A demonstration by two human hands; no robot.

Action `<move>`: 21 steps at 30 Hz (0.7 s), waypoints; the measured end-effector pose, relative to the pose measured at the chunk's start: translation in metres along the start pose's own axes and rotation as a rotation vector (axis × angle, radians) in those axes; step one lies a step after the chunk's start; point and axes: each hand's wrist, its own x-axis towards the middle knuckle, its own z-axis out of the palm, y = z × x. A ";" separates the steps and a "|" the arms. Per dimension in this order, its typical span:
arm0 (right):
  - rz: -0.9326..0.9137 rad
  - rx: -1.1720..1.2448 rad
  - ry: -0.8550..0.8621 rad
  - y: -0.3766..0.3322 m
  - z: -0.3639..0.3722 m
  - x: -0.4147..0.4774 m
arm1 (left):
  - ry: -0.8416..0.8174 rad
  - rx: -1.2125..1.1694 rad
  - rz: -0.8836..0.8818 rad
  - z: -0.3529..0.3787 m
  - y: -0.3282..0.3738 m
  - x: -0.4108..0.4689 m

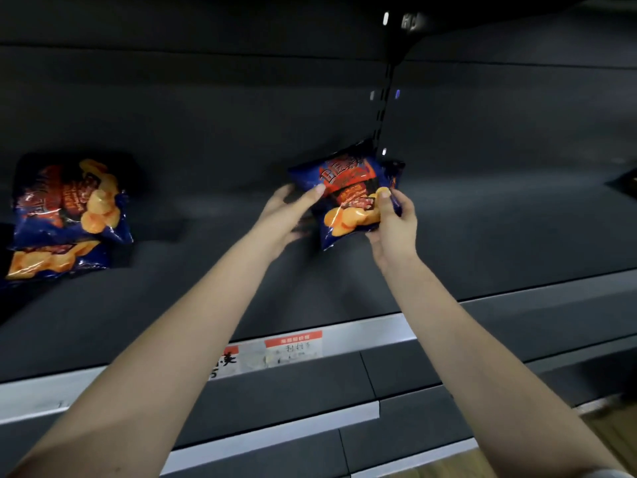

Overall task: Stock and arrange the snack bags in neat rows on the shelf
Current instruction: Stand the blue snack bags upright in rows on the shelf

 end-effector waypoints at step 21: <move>-0.498 -1.410 -0.032 0.006 -0.041 -0.012 | -0.163 0.276 0.112 0.063 -0.019 0.016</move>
